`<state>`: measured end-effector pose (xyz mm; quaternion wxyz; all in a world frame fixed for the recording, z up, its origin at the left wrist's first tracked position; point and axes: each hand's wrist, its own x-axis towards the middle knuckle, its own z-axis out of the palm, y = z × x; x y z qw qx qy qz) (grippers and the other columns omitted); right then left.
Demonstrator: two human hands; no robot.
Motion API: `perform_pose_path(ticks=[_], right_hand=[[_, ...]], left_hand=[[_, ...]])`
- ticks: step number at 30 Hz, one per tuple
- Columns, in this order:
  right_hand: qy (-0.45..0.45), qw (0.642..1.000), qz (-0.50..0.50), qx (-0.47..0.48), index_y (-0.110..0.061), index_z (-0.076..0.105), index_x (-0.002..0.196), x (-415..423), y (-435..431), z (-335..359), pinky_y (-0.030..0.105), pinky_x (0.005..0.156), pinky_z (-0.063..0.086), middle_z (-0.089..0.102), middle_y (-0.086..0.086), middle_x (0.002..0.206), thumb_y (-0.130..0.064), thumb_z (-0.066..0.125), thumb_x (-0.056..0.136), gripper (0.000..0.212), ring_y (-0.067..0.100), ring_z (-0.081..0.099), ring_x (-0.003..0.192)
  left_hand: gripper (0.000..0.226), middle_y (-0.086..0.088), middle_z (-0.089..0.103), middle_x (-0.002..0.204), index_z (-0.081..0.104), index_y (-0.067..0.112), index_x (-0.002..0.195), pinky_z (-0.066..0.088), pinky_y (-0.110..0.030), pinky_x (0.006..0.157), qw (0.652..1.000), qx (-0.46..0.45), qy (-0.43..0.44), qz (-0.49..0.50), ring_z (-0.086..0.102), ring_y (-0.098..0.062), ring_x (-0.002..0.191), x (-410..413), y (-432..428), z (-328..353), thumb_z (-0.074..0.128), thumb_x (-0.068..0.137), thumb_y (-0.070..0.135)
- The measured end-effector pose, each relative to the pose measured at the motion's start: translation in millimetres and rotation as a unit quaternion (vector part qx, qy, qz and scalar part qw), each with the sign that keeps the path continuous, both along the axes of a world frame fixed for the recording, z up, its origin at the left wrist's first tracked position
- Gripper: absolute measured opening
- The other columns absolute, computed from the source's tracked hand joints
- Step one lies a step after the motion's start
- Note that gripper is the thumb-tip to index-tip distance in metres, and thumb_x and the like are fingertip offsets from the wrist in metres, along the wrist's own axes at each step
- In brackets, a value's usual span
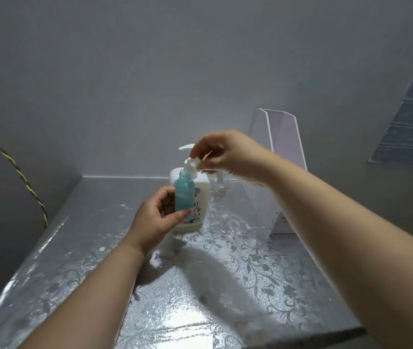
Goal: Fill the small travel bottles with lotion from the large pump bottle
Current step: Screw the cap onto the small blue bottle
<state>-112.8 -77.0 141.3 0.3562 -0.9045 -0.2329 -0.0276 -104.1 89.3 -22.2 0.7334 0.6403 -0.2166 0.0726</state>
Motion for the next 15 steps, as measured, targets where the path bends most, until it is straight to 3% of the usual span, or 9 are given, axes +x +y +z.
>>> perform_pose_path(ticks=[2, 5, 8, 11, 13, 15], right_hand=[[-0.019, 0.999, 0.004, -0.047, -0.012, 0.07, 0.104, 2, 5, 0, 0.007, 0.068, 0.048, 0.061, -0.007, 0.081, -0.004, 0.07, 0.082, 0.023, 0.006, 0.058, 0.071], [-0.048, 0.992, 0.016, -0.116, -0.015, 0.07, 0.107, 4, 11, 1, -0.005, 0.056, 0.04, 0.06, -0.012, 0.083, -0.008, 0.071, 0.083, 0.025, -0.004, 0.054, 0.065], [-0.079, 0.981, 0.031, -0.174, -0.017, 0.071, 0.107, 3, 16, 3, -0.006, 0.051, 0.037, 0.062, -0.011, 0.085, -0.009, 0.071, 0.083, 0.025, -0.008, 0.051, 0.062], [-0.109, 0.966, 0.04, -0.229, -0.017, 0.071, 0.108, 3, 20, 7, -0.002, 0.061, 0.04, 0.067, -0.008, 0.089, -0.01, 0.071, 0.082, 0.027, -0.004, 0.054, 0.065], [-0.12, 0.959, 0.033, -0.254, -0.018, 0.071, 0.108, 3, 21, 9, 0.012, 0.075, 0.047, 0.071, -0.005, 0.096, -0.011, 0.071, 0.082, 0.027, 0.002, 0.058, 0.076], [-0.112, 0.958, 0.023, -0.264, -0.016, 0.072, 0.106, 2, 22, 9, 0.019, 0.076, 0.05, 0.071, -0.003, 0.092, -0.014, 0.071, 0.082, 0.024, 0.006, 0.061, 0.078]], left_hand=[[0.04, 0.002, 0.074, 0.102, 0.062, 0.014, 0.108, 0.055, -0.024, 0.081, 1.0, 0.003, 0.0, 0.0, 0.07, -0.017, 0.1, 0, 0, -1, 0.08, 0.073, 0.021], [0.037, -0.001, 0.074, 0.1, 0.062, 0.012, 0.106, 0.056, -0.025, 0.082, 1.0, 0.005, -0.001, 0.002, 0.07, -0.019, 0.1, 0, 0, -2, 0.077, 0.072, 0.013], [0.038, 0.0, 0.075, 0.097, 0.061, 0.008, 0.105, 0.055, -0.025, 0.081, 1.0, 0.004, -0.005, 0.001, 0.07, -0.016, 0.096, 0, -1, -1, 0.073, 0.069, 0.01], [0.038, -0.001, 0.075, 0.098, 0.062, 0.009, 0.105, 0.055, -0.025, 0.081, 1.0, 0.006, -0.005, 0.002, 0.07, -0.016, 0.096, 0, -2, -1, 0.074, 0.069, 0.012], [0.04, -0.002, 0.074, 0.101, 0.063, 0.011, 0.105, 0.056, -0.027, 0.083, 1.0, 0.013, -0.006, 0.005, 0.07, -0.018, 0.099, 0, -1, -2, 0.078, 0.069, 0.016], [0.043, -0.002, 0.074, 0.103, 0.063, 0.014, 0.104, 0.056, -0.03, 0.085, 1.0, 0.022, -0.009, 0.01, 0.069, -0.018, 0.1, 2, 0, -3, 0.084, 0.068, 0.021]])
